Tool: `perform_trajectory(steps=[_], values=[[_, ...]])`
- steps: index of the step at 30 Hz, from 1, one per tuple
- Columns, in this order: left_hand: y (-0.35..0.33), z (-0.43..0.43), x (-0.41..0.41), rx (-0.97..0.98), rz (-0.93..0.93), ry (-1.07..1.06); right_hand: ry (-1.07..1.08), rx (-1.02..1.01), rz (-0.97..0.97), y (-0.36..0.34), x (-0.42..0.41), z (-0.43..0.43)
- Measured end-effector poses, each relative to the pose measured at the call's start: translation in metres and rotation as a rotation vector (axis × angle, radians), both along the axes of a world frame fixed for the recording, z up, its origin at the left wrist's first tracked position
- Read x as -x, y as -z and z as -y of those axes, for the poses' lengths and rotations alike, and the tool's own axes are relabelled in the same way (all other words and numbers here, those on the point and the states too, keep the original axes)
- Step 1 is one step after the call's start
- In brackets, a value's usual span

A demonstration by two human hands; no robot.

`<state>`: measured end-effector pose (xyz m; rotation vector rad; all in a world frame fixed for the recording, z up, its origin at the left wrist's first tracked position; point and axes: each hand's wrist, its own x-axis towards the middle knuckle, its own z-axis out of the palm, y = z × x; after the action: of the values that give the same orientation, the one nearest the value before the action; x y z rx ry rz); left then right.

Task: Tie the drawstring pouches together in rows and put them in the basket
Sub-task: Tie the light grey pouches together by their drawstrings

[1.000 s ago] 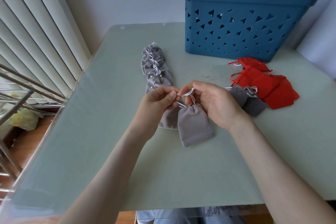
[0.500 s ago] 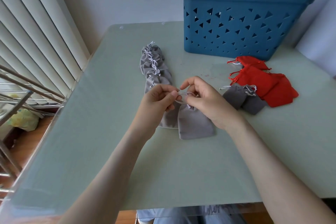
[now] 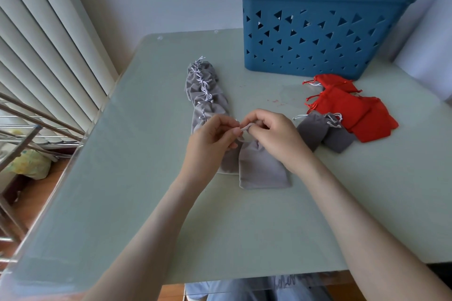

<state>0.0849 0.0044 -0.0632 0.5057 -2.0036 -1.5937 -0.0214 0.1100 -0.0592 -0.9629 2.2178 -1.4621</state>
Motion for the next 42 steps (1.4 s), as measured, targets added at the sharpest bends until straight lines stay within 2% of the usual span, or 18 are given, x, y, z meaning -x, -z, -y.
perform_trajectory(steps=[6,9,13,16,18,21,22,24,27,32,39,42], values=[[0.003,0.001,0.0,0.058,0.05,-0.083,-0.142,0.275,0.313,-0.009,0.001,-0.003],[0.004,0.001,-0.001,0.09,0.064,-0.086,-0.173,0.376,0.335,-0.007,0.002,-0.002],[0.007,0.005,0.001,0.264,0.103,-0.147,-0.088,0.476,0.406,-0.006,0.007,0.0],[0.008,0.006,0.0,0.377,0.146,-0.184,0.056,0.663,0.639,-0.013,0.014,-0.004],[0.006,0.008,0.0,0.202,0.097,-0.162,0.138,0.794,0.803,-0.017,0.021,-0.009],[-0.003,0.008,-0.001,-0.282,-0.153,-0.016,0.183,0.87,0.92,-0.018,0.028,-0.013],[-0.006,0.005,-0.002,-0.397,-0.24,0.06,0.175,0.866,0.934,-0.017,0.03,-0.014],[-0.008,0.0,-0.004,-0.501,-0.332,0.181,0.144,0.835,0.933,-0.018,0.033,-0.017],[-0.009,0.001,-0.005,-0.514,-0.36,0.249,0.064,0.748,0.868,-0.021,0.032,-0.019],[-0.015,0.005,-0.01,-0.544,-0.434,0.322,-0.148,0.486,0.625,-0.022,0.021,-0.018],[-0.014,0.005,-0.013,-0.288,-0.419,0.34,-0.494,0.149,0.446,-0.02,-0.002,-0.014],[-0.013,0.003,-0.012,-0.172,-0.4,0.312,-0.548,0.126,0.424,-0.02,-0.003,-0.014]])
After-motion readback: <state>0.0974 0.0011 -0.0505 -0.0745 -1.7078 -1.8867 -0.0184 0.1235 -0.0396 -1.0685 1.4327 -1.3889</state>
